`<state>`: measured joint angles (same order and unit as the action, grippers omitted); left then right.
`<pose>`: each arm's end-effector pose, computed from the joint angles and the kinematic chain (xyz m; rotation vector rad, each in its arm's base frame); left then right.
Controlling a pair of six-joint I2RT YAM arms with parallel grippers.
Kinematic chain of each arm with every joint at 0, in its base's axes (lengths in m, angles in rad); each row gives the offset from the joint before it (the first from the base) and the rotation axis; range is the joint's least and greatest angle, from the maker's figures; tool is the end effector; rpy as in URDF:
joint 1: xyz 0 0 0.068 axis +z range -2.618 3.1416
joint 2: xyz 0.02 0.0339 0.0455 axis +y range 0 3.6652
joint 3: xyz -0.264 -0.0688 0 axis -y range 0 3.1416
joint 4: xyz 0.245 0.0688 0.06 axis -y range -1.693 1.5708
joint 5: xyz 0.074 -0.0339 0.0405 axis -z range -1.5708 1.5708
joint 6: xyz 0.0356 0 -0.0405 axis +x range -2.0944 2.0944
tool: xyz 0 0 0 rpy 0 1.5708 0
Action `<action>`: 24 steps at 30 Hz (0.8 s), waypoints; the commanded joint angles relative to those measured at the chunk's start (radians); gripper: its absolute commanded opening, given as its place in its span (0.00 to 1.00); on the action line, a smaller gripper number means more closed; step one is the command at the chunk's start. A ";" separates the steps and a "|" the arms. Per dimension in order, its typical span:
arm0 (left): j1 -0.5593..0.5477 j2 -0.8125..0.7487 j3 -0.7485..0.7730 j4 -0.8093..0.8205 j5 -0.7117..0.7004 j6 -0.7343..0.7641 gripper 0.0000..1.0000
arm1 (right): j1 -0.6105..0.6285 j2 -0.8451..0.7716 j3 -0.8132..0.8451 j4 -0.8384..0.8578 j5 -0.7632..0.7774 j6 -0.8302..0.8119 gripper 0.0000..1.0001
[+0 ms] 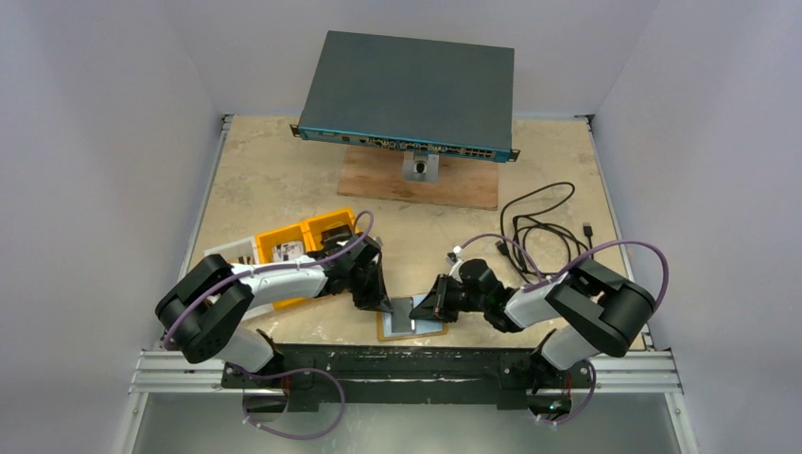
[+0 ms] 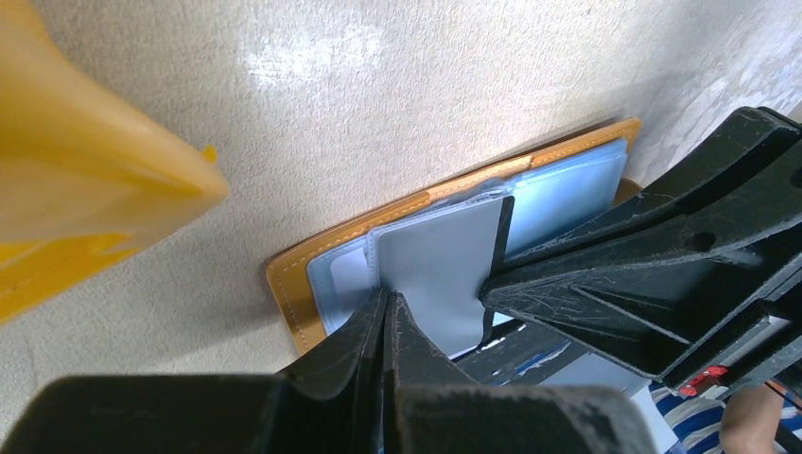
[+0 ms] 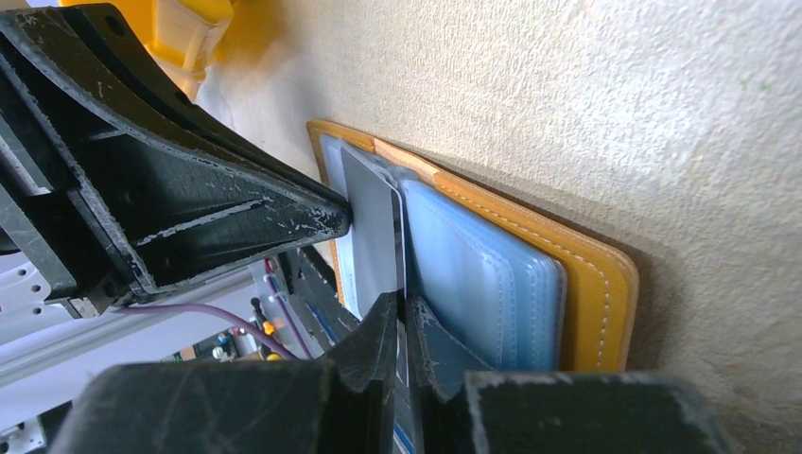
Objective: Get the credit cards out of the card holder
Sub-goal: Remove the credit card from the card holder.
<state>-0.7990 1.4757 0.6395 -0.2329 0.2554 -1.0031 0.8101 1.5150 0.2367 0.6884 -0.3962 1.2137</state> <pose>0.1720 -0.1896 0.1396 -0.2016 2.9098 -0.8180 0.1432 0.1704 0.1004 0.2443 2.5631 1.4315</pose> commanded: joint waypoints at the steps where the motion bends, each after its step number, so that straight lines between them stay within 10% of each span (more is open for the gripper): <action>1: 0.001 0.062 -0.016 -0.090 -0.061 0.018 0.00 | -0.007 0.001 -0.011 0.043 -0.019 0.012 0.01; 18: 0.032 0.055 -0.020 -0.118 -0.076 0.039 0.00 | -0.023 -0.143 -0.030 -0.163 0.074 -0.054 0.00; 24: 0.032 0.063 -0.018 -0.111 -0.069 0.042 0.00 | -0.025 -0.106 -0.030 -0.111 0.057 -0.043 0.16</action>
<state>-0.7807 1.4902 0.6529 -0.2409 0.2577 -0.9844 0.7906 1.3869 0.2142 0.5529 -0.3500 1.1839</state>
